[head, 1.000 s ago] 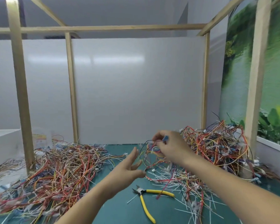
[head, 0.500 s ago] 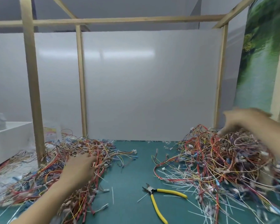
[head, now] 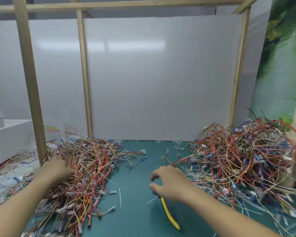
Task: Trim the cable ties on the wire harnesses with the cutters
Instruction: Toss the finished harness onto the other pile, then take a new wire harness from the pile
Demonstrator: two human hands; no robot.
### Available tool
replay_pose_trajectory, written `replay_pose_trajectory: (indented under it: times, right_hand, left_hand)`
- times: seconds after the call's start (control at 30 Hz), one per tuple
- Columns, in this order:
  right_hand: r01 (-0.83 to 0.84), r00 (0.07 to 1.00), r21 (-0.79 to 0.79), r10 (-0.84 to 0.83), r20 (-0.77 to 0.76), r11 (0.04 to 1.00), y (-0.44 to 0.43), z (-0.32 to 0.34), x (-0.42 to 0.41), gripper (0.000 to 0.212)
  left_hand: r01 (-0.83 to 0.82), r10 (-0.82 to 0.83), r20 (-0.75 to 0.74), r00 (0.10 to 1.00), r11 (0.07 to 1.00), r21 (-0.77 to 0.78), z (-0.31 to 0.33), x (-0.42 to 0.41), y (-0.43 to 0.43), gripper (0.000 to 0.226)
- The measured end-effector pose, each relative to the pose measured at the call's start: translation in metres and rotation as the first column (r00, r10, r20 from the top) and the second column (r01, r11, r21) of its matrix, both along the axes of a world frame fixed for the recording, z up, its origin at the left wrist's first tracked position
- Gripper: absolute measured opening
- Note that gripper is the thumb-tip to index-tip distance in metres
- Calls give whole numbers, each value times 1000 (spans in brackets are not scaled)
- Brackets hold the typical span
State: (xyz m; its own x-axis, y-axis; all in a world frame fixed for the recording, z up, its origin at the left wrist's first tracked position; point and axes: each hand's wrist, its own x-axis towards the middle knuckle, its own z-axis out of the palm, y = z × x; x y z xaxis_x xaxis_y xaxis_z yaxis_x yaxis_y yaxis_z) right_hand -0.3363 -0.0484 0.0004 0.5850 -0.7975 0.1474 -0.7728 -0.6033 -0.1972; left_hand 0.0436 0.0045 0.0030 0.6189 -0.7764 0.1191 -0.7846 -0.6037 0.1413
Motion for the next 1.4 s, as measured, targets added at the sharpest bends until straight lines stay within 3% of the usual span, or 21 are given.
replay_pose_trajectory:
  times: [0.07, 0.13, 0.2, 0.33, 0.47, 0.53, 0.63, 0.7, 0.77, 0.83, 0.9, 0.97, 1.0, 1.1, 1.23, 1.3, 1.4]
  right_hand:
    - [-17, 999, -4, 17, 44, 1000, 2, -12, 5, 34]
    - [-20, 996, -5, 20, 88, 1000, 2, -19, 5, 32]
    - [-17, 990, 7, 16, 137, 1000, 1, -23, 2, 30]
    - [8, 969, 72, -26, 246, 997, -4, -24, -7, 25]
    - [22, 932, 136, -69, 356, 990, -10, -24, -6, 21]
    - [13, 908, 164, -81, 412, 986, -12, -26, -1, 18]
    - [-16, 894, 182, -67, 442, 983, -13, -32, 12, 15]
    - [-37, 903, 186, -47, 427, 982, -14, -40, 17, 14]
    - [-51, 918, 177, -24, 395, 983, -15, -48, 17, 16]
    - [-57, 929, 163, -8, 371, 985, -17, -55, 15, 16]
    - [-60, 932, 159, -2, 363, 985, -19, -58, 14, 16]
    - [-58, 930, 153, -2, 367, 987, -19, -59, 14, 16]
    - [-58, 930, 147, 0, 368, 987, -19, -60, 14, 15]
    - [-64, 933, 124, 15, 359, 990, -18, -64, 15, 15]
    - [-69, 929, 100, 28, 368, 993, -19, -68, 14, 14]
    - [-72, 924, 100, 29, 381, 992, -19, -69, 14, 14]
    - [-56, 869, 169, -35, 493, 984, -19, -68, 15, 14]
  left_hand:
    - [20, -24, -22, 999, 985, -173, 6, 4, 0, 4]
    - [-4, -35, -110, 993, 940, -341, 13, 6, 0, 25]
    - [-37, -48, -169, 984, 884, -465, 21, 8, 1, 32]
    - [47, -111, -78, 991, 820, -571, 32, -14, -3, 39]
    - [237, -245, 69, 967, 773, -589, 34, -74, -8, 39]
    - [291, -330, 37, 943, 764, -576, 23, -102, -8, 47]
    - [410, -438, -3, 899, 844, -345, -5, -126, -8, 56]
    - [460, -424, 236, 874, 879, -125, -16, -125, -5, 54]
    - [498, -364, 541, 758, 858, -121, -10, -115, -1, 44]
    - [550, -325, 683, 654, 824, -135, -6, -103, -3, 36]
    - [448, -369, 575, 730, 894, 6, -5, -99, 0, 24]
    - [298, -354, 402, 844, 934, 195, -10, -103, -6, 42]
    - [286, -365, 390, 846, 926, 246, -12, -108, -10, 41]
    - [392, -424, 465, 777, 904, 170, -21, -132, -24, 16]
    - [440, -343, 563, 752, 897, -41, -29, -170, -31, 19]
    - [452, -354, 503, 788, 888, -85, -40, -187, -29, 19]
    - [422, -363, 263, 894, 879, -221, -57, -205, -22, 27]
